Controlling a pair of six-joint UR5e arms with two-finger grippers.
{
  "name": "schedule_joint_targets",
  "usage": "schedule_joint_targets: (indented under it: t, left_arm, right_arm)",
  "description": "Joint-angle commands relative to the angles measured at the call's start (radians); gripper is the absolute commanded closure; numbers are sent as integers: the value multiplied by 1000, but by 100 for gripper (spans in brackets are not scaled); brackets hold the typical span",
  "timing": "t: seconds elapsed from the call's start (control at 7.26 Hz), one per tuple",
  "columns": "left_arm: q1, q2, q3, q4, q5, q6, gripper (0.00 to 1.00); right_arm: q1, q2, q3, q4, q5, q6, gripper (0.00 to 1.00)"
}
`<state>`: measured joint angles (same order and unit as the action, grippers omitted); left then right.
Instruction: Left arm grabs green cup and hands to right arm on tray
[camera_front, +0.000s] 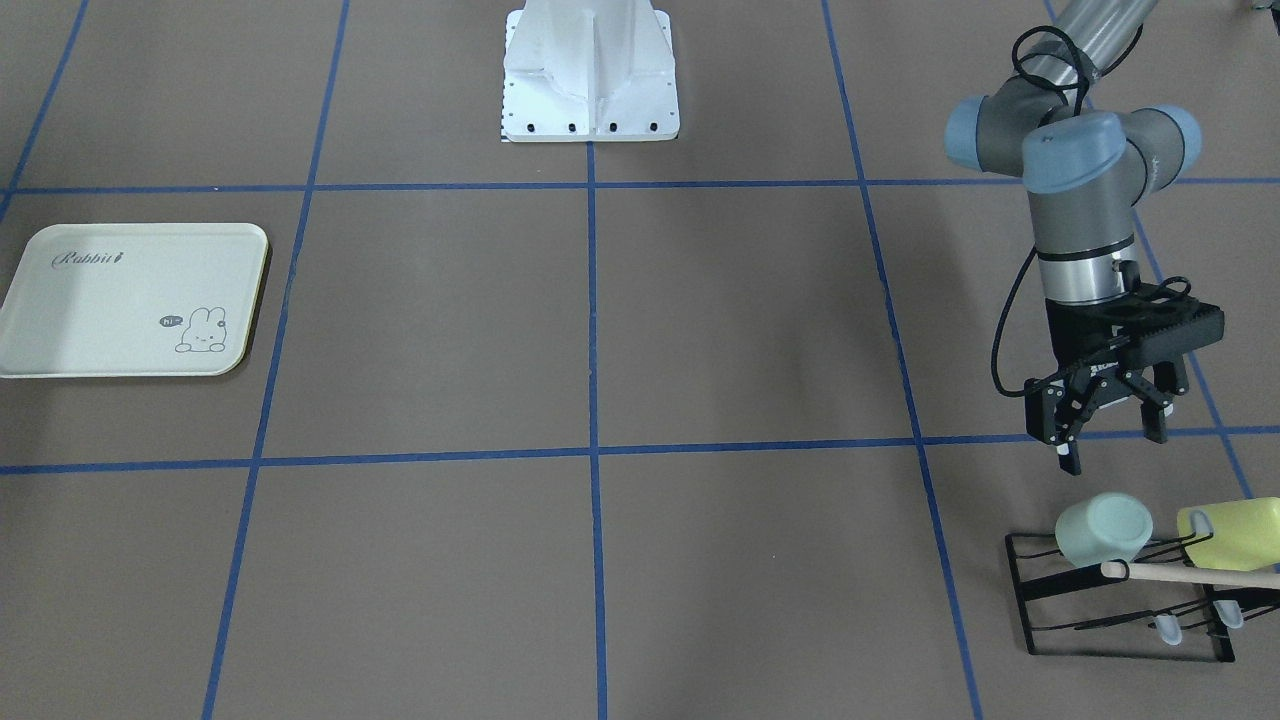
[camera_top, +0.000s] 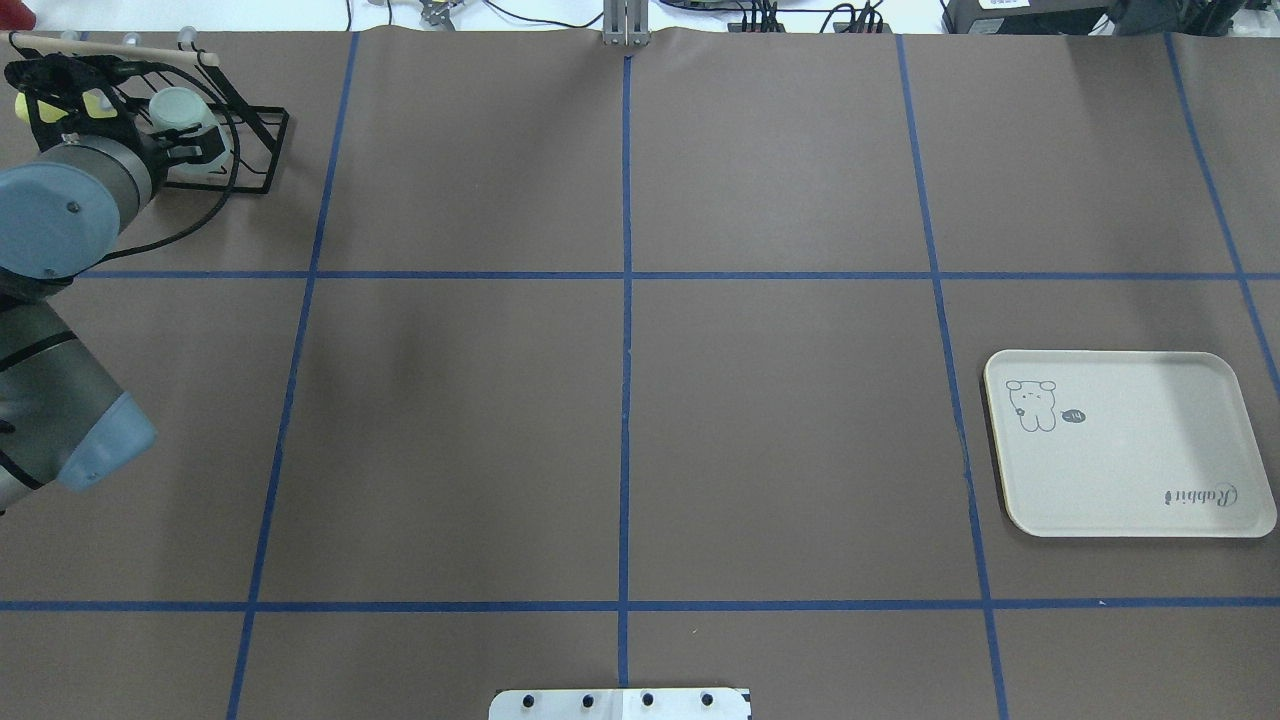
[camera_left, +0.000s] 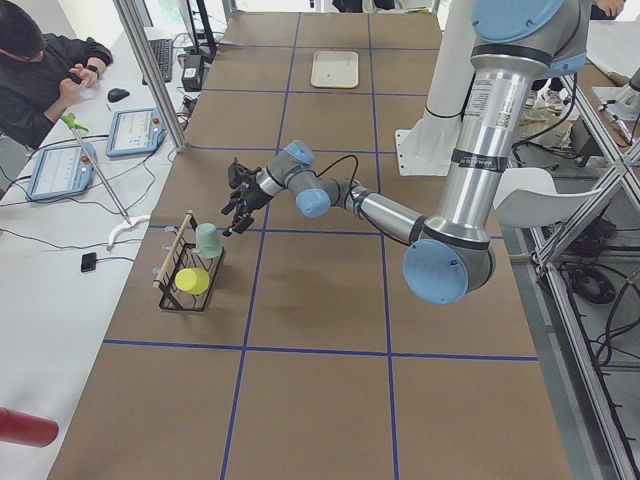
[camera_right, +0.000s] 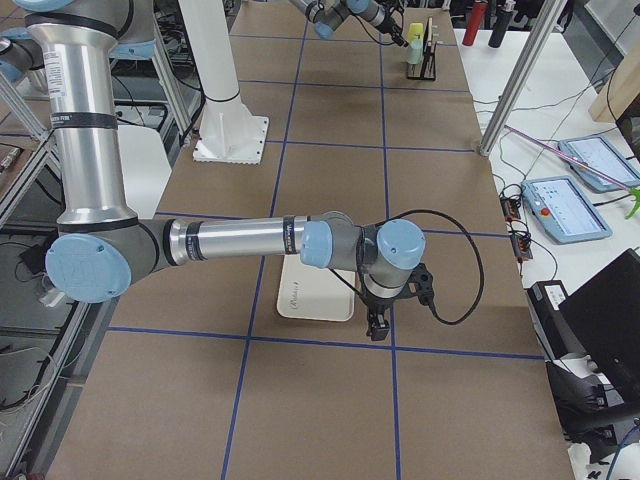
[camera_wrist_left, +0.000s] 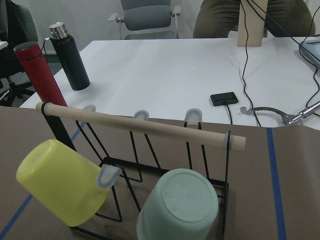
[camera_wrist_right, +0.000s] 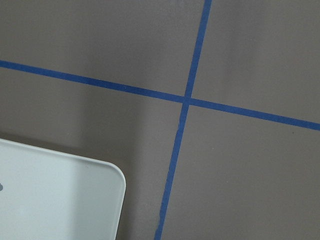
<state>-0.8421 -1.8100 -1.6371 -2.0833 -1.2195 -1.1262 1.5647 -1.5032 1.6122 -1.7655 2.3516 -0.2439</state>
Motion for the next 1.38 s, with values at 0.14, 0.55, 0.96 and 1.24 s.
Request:
schedule_joint_targets:
  t: [0.14, 0.55, 0.96, 1.24]
  left_arm:
    - [11, -98, 167, -75, 21, 3, 0]
    - [9, -103, 189, -113, 20, 107, 0]
    - [-5, -98, 191, -115, 25, 134, 0]
    - [-11, -100, 192, -115, 49, 160, 0]
  right_arm:
    - [0, 1, -3, 0, 0, 2, 0]
    - [0, 1, -5, 0, 0, 2, 0]
    - [0, 1, 0, 0, 2, 2, 0]
    - [0, 1, 2, 0, 2, 2, 0]
